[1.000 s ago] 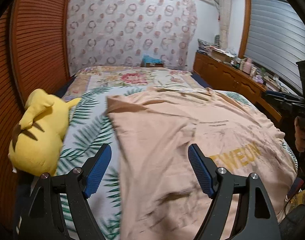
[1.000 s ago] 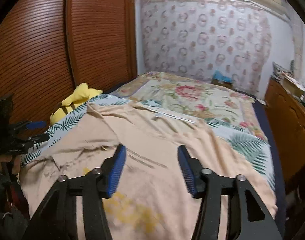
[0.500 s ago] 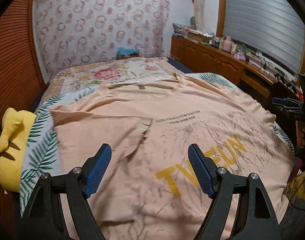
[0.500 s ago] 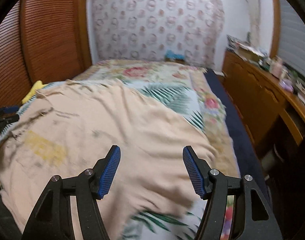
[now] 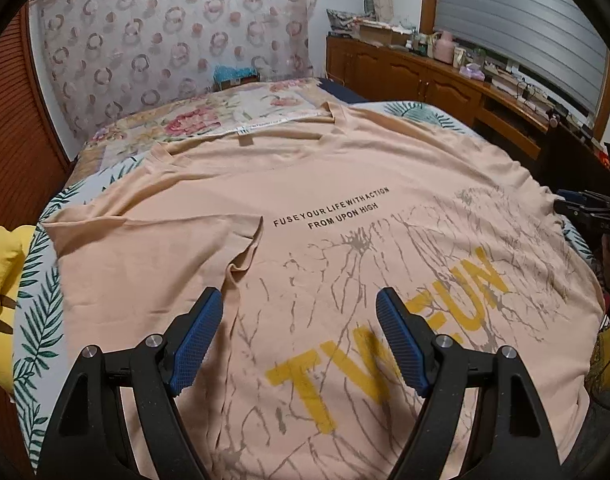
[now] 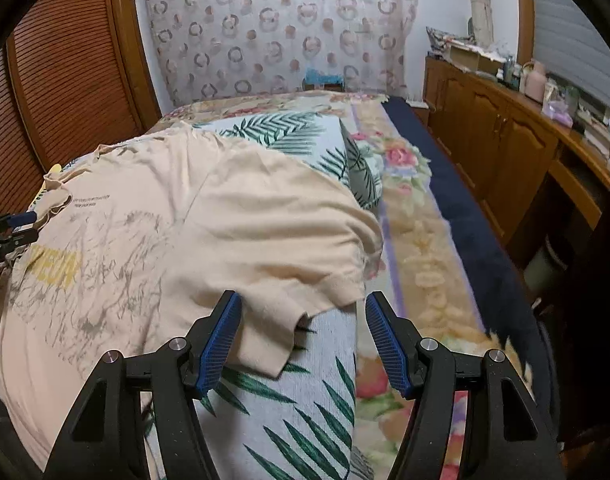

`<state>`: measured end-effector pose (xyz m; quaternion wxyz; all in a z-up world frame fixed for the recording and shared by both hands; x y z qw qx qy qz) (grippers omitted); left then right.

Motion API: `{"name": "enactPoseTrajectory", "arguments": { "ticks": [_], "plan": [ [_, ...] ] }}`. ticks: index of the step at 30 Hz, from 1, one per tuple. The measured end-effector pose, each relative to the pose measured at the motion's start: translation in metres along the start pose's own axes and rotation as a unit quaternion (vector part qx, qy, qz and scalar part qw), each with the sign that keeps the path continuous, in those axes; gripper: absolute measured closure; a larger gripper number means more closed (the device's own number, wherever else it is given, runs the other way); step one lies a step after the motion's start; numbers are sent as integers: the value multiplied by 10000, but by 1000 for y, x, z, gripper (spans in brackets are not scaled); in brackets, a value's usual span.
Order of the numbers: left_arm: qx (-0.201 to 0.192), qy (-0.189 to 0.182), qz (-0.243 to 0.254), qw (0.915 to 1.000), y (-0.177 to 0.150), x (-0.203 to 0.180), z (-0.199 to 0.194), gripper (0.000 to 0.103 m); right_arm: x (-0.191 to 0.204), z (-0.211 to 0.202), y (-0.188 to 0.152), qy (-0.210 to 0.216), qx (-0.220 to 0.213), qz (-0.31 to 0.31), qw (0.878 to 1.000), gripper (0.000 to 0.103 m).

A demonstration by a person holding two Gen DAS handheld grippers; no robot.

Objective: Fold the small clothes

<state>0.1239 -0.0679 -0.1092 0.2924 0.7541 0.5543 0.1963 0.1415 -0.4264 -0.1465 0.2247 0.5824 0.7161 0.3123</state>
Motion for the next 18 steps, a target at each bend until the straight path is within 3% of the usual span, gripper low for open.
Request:
{"name": "enactPoseTrajectory", "arguments": {
  "ticks": [4,11,15,18],
  "plan": [
    [188,-28,67,9998,-1,-5,9,23,-2,8,4,119,82,23,9999,37],
    [285,-39,153,9995,-3,-10,17,23,0,10,9,-51,14,-143,9999,50],
    [336,-155,257,9990,-4,-14,20,11,5,12,11,-69,-67,-254,9996,54],
    [345,-165,265,9989,-2,-14,21,10,11,16,11,119,-30,-332,9994,61]
  ]
}}
Point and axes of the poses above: each gripper's, at about its wrist camera, not at the fingertips, and z roughly the way its jaws point, x to its left, y to its top, the point moved 3 cm from there along z, roughly the way its jaws point, and after that the axes turned 1 degree about -y, right-handed, at the moved point
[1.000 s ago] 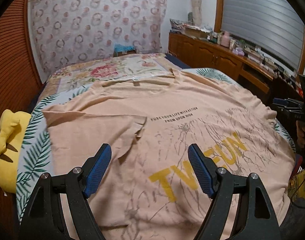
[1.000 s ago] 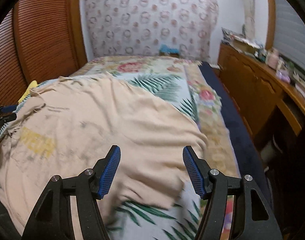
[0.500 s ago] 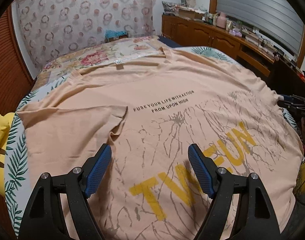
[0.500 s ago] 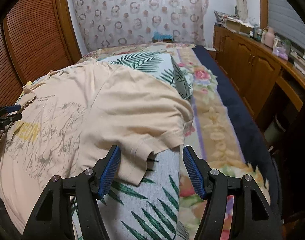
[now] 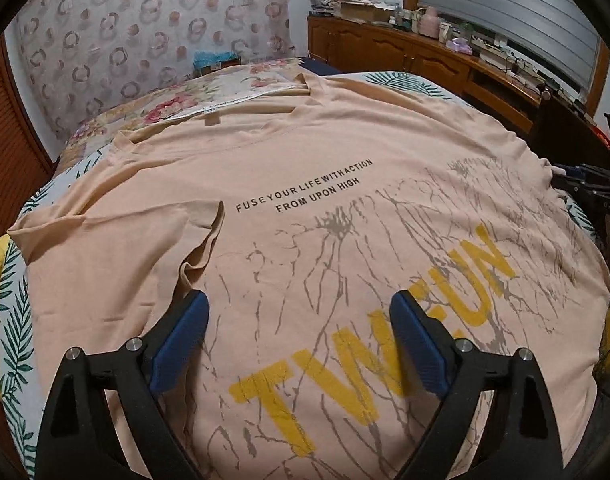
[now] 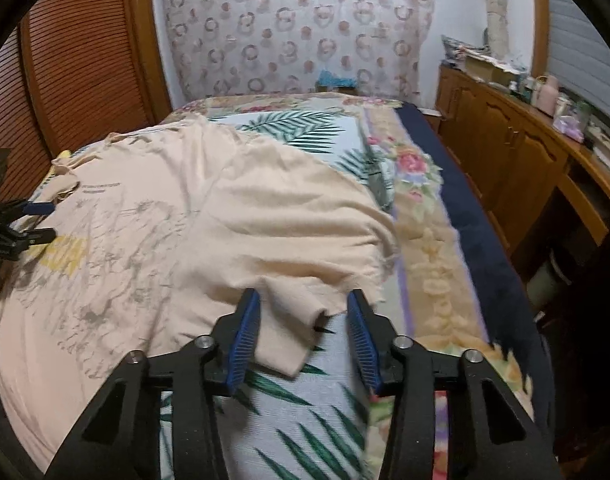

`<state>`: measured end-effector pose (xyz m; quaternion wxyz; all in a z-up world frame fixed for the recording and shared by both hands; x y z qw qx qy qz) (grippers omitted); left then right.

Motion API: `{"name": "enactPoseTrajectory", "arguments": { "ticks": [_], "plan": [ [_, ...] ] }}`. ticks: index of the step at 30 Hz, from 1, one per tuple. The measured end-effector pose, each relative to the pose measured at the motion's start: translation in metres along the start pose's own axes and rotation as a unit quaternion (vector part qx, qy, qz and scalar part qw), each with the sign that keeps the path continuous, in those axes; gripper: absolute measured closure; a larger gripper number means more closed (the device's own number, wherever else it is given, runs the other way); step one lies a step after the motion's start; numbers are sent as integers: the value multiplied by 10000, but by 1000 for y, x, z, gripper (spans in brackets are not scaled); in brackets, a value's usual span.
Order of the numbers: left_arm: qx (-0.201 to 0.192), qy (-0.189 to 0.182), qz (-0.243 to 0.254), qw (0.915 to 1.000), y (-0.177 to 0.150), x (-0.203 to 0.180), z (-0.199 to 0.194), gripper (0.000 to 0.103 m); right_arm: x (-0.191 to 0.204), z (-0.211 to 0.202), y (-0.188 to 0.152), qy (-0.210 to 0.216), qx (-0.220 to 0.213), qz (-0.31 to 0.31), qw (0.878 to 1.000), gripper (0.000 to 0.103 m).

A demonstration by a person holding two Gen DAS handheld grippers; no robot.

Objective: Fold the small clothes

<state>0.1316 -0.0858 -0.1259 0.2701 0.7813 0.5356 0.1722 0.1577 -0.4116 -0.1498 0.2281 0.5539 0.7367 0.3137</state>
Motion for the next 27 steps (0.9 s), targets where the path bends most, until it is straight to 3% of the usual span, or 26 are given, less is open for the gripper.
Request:
{"name": "enactPoseTrajectory", "arguments": {
  "ticks": [4,6,8,10,18,23,27],
  "plan": [
    [3,7,8,10000,1,2,0,10,5,7,-1,-90,79,-192,9997,68],
    [4,17,11,10000,1,2,0,8,4,7,-1,-107,84,-233,9996,81],
    [52,78,-14,10000,1,2,3,0,2,7,1,-134,91,-267,9995,89],
    [64,81,-47,9999,1,4,3,0,1,8,2,-83,106,-283,9995,96],
    [62,82,-43,9999,1,2,4,0,21,-10,26,-9,-407,-420,9983,99],
    [65,75,-33,9999,1,2,4,0,62,-17,45,360,-654,-772,9942,99],
    [1,119,-46,9999,-1,3,0,0,96,-6,45,778,-541,-1049,9900,99]
  ]
}}
Point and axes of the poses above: each gripper's, at about its wrist camera, not at the fingertips, and z roughly the way its jaws point, x to its left, y to its top, the point moved 3 cm from there along z, roughly the way its jaws point, and after that the axes turned 1 degree about -y, right-handed, at the moved point
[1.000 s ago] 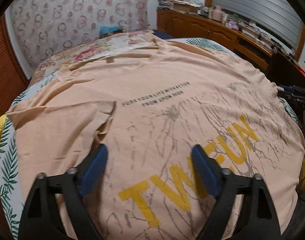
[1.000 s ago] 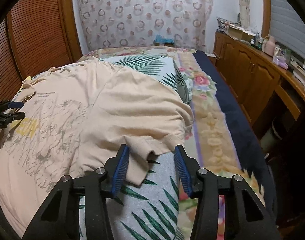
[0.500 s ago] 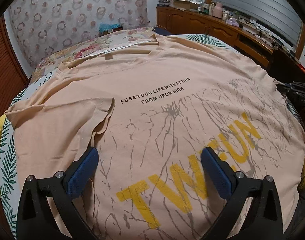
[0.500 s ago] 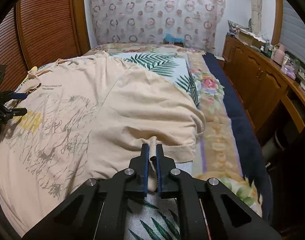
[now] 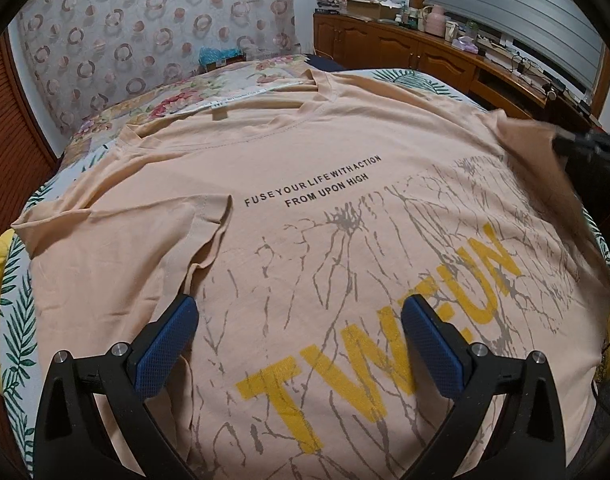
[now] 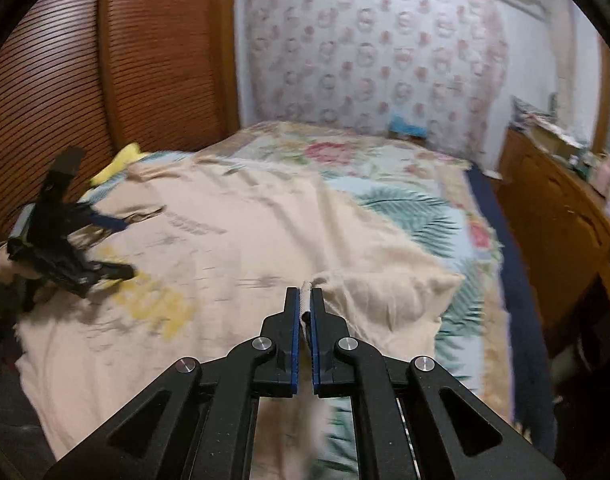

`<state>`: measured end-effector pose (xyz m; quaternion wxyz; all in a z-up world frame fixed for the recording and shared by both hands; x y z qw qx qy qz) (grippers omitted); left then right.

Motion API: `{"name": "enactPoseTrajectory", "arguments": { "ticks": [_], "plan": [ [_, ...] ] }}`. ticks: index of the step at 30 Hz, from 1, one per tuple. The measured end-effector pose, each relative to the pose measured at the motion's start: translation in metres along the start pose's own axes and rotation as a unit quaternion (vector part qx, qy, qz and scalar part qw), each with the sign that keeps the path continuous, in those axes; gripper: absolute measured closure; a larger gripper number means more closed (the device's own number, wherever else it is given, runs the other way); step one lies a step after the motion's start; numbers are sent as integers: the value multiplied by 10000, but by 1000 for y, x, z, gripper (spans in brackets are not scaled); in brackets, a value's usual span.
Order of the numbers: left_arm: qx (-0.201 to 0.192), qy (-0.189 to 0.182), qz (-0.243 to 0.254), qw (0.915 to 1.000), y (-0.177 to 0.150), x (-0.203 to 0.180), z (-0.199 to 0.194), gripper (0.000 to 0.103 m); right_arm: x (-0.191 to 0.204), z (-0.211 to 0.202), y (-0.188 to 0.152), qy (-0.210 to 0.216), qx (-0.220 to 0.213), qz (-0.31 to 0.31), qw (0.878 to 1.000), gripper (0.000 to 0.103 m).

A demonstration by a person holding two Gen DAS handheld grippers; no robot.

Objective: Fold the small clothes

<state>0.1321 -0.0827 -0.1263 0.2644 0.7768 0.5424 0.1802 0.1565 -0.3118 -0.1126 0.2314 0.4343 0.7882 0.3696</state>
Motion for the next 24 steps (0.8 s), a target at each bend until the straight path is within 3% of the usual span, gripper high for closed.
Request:
{"name": "enactPoseTrajectory", "arguments": {
  "ticks": [3,8,14,19,21,24],
  "plan": [
    [-224,46,-58,9997,-1,2,-10,0,17,18,-10,257,255,-58,9993,99],
    [-641,148,-203,9976,-3,7,-33,0,20,37,-22,329,546,-12,9980,99],
    [-1030,148,-401,9938,-5,11,-56,0,25,35,-20,263,508,-65,9983,97],
    [-1166,84,-446,9921,-7,11,-64,0,19,14,-15,97,323,34,9994,75],
    [-1183,60,-449,9919,-7,10,-64,0,9,3,-15,-17,217,58,9997,56],
    [-1222,33,-452,9915,-7,7,-65,0,1,-3,-20,-205,177,171,9995,54]
  ]
}}
Point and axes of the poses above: each gripper's, at about its wrist camera, not at the fingertips, and z roughly the way its jaws point, x to its left, y to its top, the point moved 3 cm from there along z, roughly the way its jaws point, and after that the axes turned 1 degree about -y, right-handed, at the moved point
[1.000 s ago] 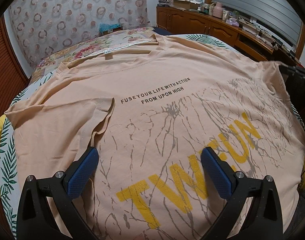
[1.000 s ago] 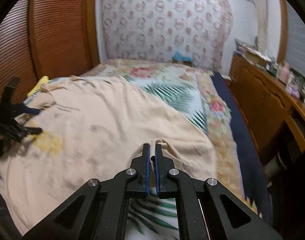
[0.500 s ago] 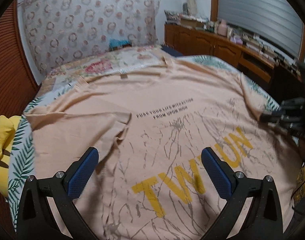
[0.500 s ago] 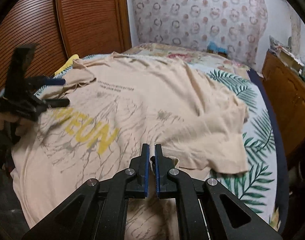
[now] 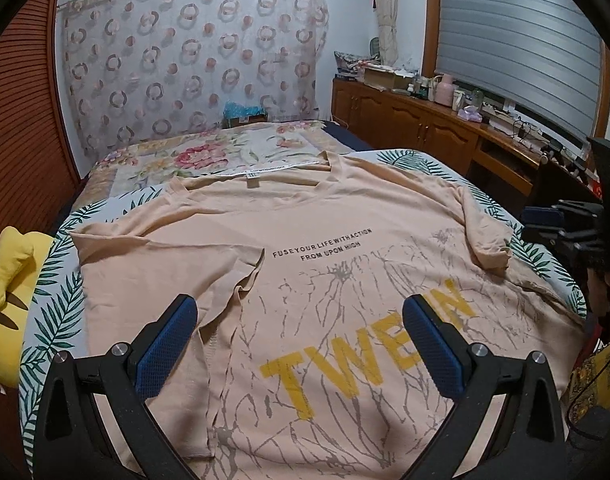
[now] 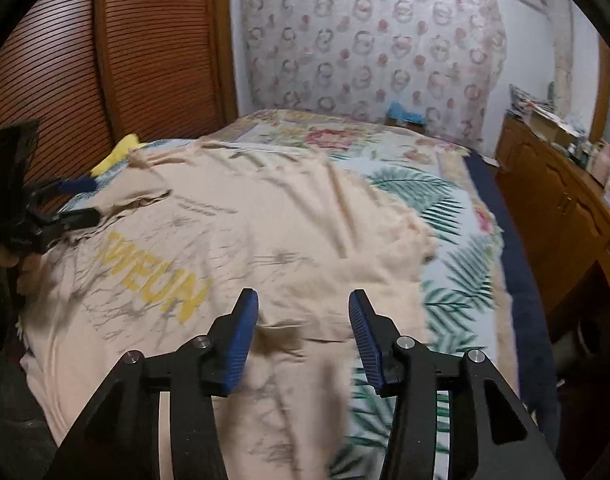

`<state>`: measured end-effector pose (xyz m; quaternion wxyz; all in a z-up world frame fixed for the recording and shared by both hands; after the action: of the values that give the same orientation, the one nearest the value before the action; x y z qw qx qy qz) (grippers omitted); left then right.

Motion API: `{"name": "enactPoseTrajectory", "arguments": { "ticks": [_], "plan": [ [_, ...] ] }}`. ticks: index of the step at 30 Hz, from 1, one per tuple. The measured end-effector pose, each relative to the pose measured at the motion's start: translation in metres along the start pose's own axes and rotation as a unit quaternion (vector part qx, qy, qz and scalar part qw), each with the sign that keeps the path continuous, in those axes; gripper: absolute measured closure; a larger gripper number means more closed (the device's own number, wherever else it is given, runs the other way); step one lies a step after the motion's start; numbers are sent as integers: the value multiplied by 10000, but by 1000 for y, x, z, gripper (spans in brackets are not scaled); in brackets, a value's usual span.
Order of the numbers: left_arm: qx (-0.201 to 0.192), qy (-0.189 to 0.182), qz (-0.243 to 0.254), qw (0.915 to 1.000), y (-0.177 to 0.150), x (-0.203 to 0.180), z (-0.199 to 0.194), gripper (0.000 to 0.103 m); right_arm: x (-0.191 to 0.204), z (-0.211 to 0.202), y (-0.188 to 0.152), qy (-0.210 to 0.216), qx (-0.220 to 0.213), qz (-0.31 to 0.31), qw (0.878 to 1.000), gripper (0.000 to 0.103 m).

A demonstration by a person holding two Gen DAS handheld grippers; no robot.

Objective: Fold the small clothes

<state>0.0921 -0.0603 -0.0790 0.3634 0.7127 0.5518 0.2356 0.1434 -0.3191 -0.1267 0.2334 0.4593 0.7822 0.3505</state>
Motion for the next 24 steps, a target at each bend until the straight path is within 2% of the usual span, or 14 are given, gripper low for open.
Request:
{"name": "enactPoseTrajectory", "arguments": {
  "ticks": [7,16,17,19,21,24],
  "plan": [
    [17,-64,-5,10000,-3,-3,1,0,-40,26,-16,-485,399,340,9974,54],
    [40,-76,-19,10000,-4,-4,4,0,-50,53,-17,-420,742,531,9949,54],
    [38,-73,-24,10000,-5,-4,4,0,-49,53,-13,-433,711,492,9953,56],
    [44,-71,-43,10000,-6,-3,5,0,-50,51,-8,-321,699,437,9961,70],
    [43,-70,-59,9999,-6,-2,4,0,-46,52,-5,-182,716,334,9967,94],
    [38,-58,-78,9999,-7,0,3,0,-42,51,7,-41,605,180,9980,98]
  ]
}}
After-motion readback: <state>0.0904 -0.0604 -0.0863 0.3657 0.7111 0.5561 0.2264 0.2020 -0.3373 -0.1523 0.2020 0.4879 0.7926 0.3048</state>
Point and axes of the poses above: each gripper's, at about its wrist camera, not at the fingertips, and z roughly the way its jaws point, x to its left, y to its top, the point moved 3 cm from there along z, roughly the way its jaws point, and after that the axes turned 1 degree about -y, right-handed, at the moved point
